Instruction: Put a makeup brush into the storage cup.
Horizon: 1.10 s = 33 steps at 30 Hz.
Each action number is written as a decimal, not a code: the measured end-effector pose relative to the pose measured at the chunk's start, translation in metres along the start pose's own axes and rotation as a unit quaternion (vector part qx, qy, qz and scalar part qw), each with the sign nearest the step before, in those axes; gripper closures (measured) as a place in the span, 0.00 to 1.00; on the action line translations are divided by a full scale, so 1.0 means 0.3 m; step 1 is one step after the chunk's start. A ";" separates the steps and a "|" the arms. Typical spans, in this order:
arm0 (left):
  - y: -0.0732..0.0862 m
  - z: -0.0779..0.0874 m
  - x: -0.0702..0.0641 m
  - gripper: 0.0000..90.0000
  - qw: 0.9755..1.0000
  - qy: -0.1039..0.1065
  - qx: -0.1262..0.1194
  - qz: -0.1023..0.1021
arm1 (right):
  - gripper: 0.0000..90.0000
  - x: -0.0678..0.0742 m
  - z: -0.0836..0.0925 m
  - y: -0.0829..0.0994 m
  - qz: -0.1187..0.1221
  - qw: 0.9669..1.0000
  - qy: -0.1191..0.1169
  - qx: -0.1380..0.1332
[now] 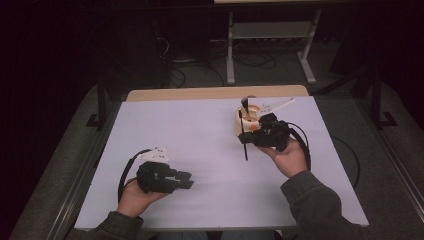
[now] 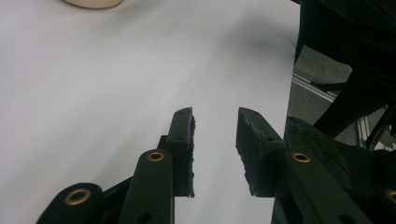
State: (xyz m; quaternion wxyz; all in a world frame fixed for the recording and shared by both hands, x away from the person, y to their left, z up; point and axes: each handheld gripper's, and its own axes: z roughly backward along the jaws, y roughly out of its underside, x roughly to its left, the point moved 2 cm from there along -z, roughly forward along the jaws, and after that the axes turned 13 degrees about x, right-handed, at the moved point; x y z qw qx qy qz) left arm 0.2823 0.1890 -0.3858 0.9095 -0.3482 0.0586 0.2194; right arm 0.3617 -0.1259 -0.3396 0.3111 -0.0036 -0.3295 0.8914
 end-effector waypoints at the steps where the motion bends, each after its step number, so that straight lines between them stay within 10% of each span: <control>1: 0.001 0.000 0.001 0.74 1.000 -0.001 0.001 -0.001 | 0.94 -0.004 0.002 -0.003 -0.002 1.000 0.001 0.001; 33: 0.004 0.011 0.004 0.71 1.000 -0.004 -0.003 0.008 | 0.94 -0.108 0.031 -0.075 -0.038 0.999 0.024 -0.005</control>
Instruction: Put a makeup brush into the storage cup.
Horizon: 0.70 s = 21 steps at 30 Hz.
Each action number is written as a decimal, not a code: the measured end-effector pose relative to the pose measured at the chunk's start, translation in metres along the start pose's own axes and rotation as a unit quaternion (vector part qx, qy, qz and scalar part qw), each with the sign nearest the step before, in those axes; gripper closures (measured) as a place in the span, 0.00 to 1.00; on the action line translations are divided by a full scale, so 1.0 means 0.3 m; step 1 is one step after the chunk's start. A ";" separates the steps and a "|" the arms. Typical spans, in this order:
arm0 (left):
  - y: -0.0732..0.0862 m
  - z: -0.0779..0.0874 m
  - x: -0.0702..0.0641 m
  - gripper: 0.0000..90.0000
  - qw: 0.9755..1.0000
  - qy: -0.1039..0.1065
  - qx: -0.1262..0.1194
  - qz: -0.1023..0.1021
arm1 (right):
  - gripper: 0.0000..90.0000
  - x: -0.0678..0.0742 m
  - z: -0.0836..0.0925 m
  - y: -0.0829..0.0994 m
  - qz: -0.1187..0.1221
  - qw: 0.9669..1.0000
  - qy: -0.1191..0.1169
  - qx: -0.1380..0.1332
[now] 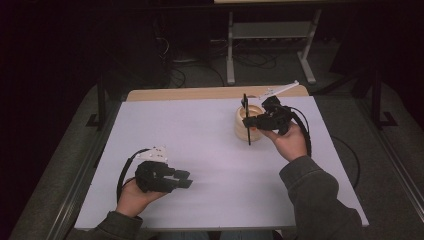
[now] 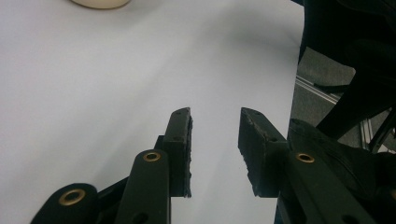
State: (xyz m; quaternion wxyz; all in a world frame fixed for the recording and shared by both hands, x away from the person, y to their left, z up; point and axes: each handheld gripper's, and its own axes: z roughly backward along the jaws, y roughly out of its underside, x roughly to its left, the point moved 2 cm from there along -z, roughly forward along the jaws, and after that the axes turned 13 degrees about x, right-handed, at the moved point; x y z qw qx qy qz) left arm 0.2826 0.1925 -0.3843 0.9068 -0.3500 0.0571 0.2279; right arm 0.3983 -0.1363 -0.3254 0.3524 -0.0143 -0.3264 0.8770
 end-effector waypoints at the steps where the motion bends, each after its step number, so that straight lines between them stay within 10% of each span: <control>1: 0.000 0.001 0.000 0.71 1.000 0.000 0.000 0.000 | 0.94 -0.003 0.002 -0.004 -0.002 1.000 0.001 -0.002; 21: 0.000 0.006 0.001 0.70 1.000 -0.002 0.001 -0.001 | 0.94 -0.093 0.008 -0.079 -0.037 0.999 0.025 0.003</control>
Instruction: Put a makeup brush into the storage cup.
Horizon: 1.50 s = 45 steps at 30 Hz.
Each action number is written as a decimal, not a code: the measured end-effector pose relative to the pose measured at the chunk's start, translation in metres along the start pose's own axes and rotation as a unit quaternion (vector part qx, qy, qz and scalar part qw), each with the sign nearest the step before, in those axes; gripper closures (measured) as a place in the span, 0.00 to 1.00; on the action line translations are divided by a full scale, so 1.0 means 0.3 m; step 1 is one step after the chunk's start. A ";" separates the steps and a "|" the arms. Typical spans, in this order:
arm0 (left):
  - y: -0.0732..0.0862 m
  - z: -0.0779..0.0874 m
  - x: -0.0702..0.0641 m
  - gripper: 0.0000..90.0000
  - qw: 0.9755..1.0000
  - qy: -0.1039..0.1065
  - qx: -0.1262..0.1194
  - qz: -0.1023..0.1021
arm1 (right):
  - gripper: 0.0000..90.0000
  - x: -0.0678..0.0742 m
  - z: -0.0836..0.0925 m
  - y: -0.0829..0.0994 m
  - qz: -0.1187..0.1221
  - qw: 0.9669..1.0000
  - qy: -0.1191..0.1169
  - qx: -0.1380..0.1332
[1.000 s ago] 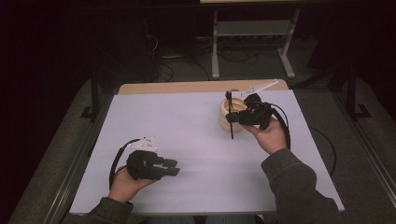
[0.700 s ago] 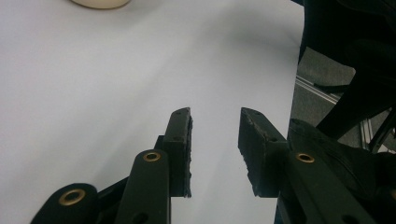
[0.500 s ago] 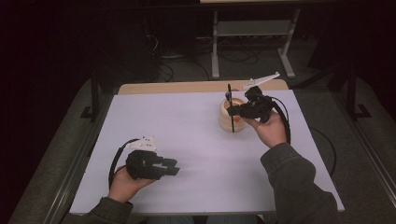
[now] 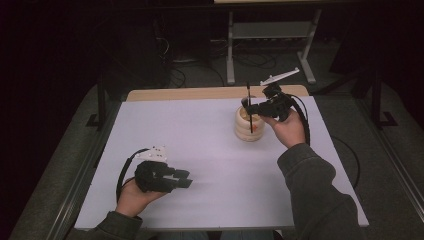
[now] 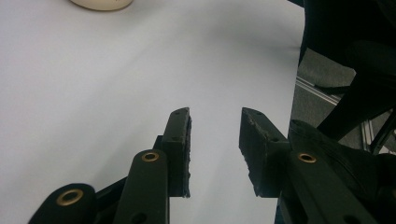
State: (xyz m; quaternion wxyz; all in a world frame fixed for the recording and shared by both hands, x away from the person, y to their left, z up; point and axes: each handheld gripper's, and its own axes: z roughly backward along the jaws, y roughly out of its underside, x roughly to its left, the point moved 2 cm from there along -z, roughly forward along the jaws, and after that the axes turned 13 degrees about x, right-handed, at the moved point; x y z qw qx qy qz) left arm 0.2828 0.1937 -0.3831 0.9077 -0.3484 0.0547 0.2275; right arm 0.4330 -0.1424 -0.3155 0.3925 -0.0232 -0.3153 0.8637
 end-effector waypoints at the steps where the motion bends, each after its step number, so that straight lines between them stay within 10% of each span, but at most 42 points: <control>1: 0.000 0.000 0.001 0.70 1.000 -0.001 -0.002 -0.002 | 0.94 -0.004 0.000 -0.004 0.001 1.000 0.001 -0.002; 45: -0.003 0.003 0.023 0.68 1.000 0.004 -0.006 0.005 | 0.94 -0.132 -0.010 -0.126 -0.059 0.996 0.064 -0.022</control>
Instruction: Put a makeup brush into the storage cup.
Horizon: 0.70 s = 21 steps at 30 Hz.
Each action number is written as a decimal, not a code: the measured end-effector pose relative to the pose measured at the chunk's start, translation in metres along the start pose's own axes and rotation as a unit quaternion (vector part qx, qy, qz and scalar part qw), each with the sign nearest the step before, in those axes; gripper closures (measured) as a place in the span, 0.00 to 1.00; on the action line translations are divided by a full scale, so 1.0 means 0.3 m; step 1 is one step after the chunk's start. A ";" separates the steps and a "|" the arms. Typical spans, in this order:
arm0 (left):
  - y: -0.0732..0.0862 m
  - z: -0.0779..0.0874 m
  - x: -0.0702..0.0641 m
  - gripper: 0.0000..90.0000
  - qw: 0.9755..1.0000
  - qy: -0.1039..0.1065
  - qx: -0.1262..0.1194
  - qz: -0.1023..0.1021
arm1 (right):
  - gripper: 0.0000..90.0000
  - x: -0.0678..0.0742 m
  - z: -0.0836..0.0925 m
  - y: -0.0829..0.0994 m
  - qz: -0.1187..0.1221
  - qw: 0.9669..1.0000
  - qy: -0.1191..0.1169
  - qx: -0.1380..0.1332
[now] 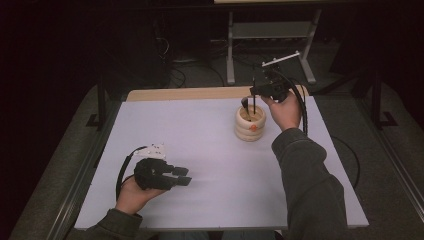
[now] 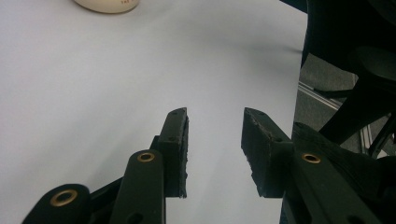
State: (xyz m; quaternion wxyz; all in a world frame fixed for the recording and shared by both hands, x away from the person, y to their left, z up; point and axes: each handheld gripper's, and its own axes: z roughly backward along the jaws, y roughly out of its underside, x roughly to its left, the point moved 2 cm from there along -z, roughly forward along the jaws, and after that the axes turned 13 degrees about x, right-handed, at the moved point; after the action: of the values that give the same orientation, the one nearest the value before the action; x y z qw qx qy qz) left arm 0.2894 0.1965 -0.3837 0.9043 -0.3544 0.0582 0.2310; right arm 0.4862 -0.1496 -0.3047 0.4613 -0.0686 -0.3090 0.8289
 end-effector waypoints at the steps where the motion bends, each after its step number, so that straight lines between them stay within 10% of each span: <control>1: 0.000 0.002 0.001 0.68 1.000 0.000 0.002 -0.002 | 0.94 -0.002 -0.005 0.004 -0.008 1.000 -0.001 0.001; 12: 0.004 0.011 -0.002 0.64 1.000 -0.013 -0.003 0.003 | 0.94 -0.017 -0.047 0.019 -0.017 1.000 0.002 -0.002; 21: 0.005 0.010 0.004 0.42 0.999 -0.037 -0.005 0.017 | 0.93 -0.019 -0.061 0.023 -0.017 1.000 0.010 0.002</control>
State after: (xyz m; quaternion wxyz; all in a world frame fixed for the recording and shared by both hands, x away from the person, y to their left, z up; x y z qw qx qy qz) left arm 0.2895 0.1999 -0.3826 0.9001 -0.3486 0.0293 0.2598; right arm 0.4917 -0.1488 -0.3243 0.4786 -0.0704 -0.3038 0.8208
